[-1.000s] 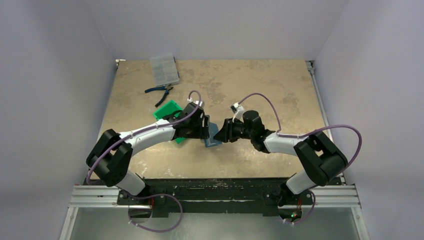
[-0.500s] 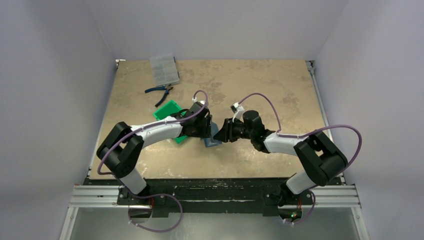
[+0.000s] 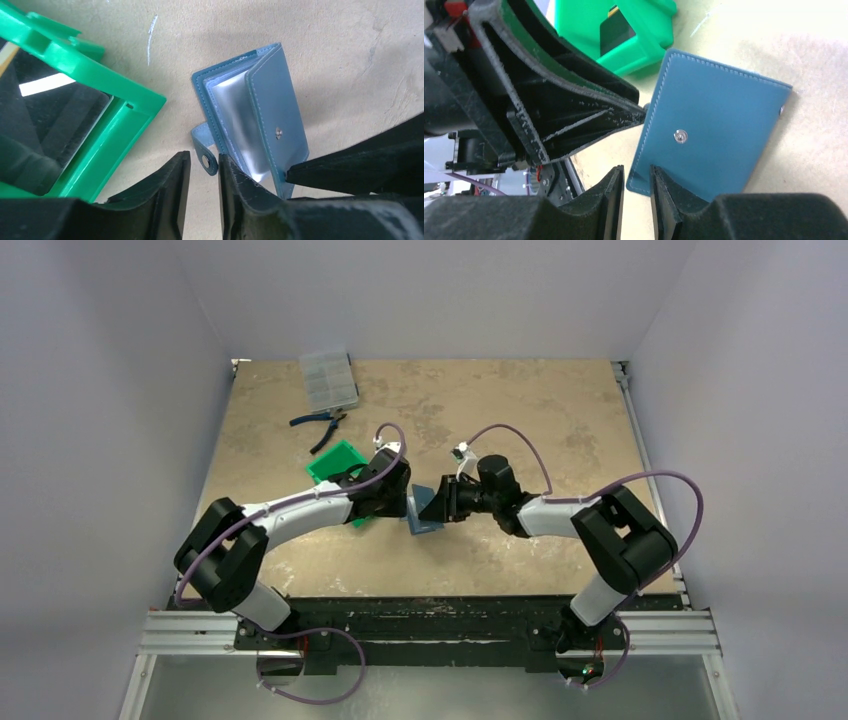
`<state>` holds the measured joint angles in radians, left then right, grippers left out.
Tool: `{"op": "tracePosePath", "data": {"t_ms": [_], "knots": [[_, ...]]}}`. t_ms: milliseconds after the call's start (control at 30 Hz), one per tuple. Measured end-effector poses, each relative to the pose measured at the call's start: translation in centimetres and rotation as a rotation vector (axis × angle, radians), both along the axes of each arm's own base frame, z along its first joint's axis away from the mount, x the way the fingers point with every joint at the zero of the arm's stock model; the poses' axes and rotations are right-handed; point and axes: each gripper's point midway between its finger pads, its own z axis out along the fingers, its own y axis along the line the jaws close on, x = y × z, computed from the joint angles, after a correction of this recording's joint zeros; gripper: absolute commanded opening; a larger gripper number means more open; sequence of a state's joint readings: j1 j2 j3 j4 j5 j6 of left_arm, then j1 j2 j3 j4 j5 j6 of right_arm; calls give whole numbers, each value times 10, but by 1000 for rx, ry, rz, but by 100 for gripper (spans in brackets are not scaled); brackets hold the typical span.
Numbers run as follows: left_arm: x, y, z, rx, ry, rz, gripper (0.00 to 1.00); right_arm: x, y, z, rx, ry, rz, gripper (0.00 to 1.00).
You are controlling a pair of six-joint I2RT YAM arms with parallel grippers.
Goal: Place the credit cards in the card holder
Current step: Close the card holder.
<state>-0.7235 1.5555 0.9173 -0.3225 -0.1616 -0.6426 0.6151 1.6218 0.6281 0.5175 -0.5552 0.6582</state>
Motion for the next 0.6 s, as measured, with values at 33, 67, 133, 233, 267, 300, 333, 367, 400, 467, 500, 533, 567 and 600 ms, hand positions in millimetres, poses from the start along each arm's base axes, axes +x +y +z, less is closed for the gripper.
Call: {"op": "tracePosePath", "data": {"t_ms": [33,67,133,233,267,300,333,367,400,467,500,533,567,600], "knots": [[0,1,3,-3,-8,3,27,1,3,2,8,5,9,30],[0,2,5,-6,-16,5,25,3,5,2,10,8,14,29],[-1,3,6,-10,-26,9,24,7,10,4,14,12,27,27],[-2,6,6,-9,-30,12,23,13,17,1,12,24,38,26],[-3,7,6,-11,-31,12,23,14,18,-3,7,31,40,26],[-3,7,7,-13,-34,12,23,14,18,-8,-1,41,41,25],[-4,7,9,-16,-37,12,23,14,17,-13,-9,52,41,24],[-4,6,11,-22,-40,10,23,14,17,-20,-20,65,42,24],[-3,5,13,-31,-45,8,23,13,17,-27,-31,81,42,24],[-3,2,18,-53,-51,0,24,12,18,-39,-37,112,48,23],[-3,0,20,-66,-51,-5,25,14,19,-39,-31,113,53,23],[-3,-3,21,-81,-48,-13,28,15,20,-38,-30,111,54,23],[-3,-6,22,-99,-45,-21,30,16,20,-38,-31,109,54,23],[-3,-7,23,-111,-42,-26,31,15,20,-38,-32,111,54,23]]}}
